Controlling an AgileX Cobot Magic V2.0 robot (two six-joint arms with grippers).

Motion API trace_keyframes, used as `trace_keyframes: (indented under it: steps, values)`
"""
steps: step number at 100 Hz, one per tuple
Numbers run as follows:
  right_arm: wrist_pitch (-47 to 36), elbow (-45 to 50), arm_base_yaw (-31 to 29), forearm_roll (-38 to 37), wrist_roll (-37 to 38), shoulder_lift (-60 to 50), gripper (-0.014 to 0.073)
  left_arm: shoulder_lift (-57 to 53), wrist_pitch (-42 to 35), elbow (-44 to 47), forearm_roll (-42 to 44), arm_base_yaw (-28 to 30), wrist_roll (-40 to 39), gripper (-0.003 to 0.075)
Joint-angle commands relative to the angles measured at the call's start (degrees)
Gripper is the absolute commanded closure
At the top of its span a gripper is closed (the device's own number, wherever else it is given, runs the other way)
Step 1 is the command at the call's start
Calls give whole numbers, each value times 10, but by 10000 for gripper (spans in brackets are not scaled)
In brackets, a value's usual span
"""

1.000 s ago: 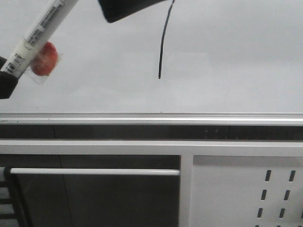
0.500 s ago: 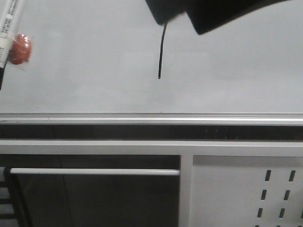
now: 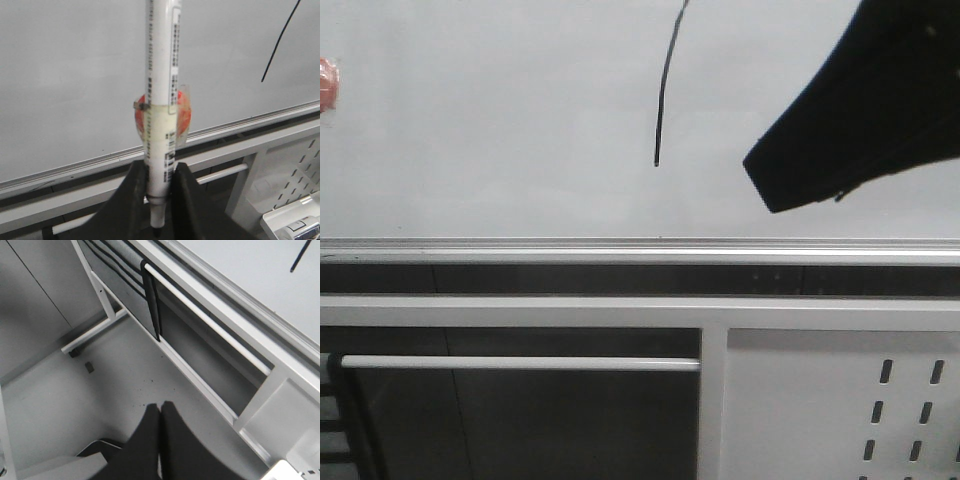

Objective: Write number 1 on whiteboard

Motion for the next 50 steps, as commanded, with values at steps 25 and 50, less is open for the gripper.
trace_keyframes:
  steps: [25, 50]
  values:
    - [-119, 57, -4, -11, 10, -9, 672, 20, 111, -18, 35, -62, -6, 738]
    - [-177, 94, -4, -13, 10, -9, 672, 91, 208, -34, 36, -119, -21, 738]
